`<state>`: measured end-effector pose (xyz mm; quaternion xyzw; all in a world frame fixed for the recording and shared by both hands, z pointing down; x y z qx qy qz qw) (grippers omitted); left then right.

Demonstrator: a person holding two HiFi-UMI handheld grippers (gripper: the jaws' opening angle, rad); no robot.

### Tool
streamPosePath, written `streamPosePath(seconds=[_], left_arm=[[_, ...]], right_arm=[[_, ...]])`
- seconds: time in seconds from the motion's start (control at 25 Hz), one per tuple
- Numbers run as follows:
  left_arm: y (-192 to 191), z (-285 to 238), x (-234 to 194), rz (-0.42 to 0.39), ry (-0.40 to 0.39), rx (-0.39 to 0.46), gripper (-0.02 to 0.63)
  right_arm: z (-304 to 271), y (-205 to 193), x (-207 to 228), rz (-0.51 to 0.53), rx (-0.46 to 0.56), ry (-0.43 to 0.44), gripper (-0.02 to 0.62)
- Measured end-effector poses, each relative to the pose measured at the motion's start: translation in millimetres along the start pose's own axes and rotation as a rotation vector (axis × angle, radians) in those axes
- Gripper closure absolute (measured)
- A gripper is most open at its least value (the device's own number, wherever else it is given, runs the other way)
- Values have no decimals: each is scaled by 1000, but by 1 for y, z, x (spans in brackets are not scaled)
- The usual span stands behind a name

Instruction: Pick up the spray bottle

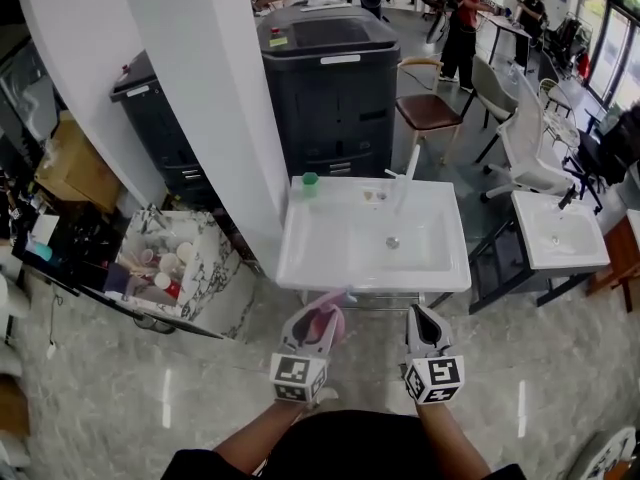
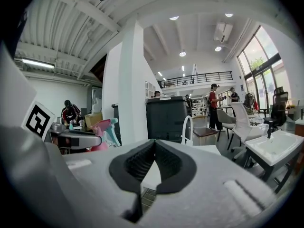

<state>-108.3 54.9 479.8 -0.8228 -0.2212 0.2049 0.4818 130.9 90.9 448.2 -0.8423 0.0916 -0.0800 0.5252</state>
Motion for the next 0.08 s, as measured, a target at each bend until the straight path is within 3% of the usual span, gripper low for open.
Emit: streamPosePath(seconds=[0.08], left_arm=[[1, -3, -1, -3, -15, -1, 454]], right_arm=[[-2, 3, -5, 4, 9, 1, 598]])
Point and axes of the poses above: the fingertips, and each gripper's own axes: z backward along the fingers, x to its right, y out of its top, the point moved 8 cm from there along z, backward along the fingers, and after that the axes turned 15 degrees about -x, right-handed, at the moved point
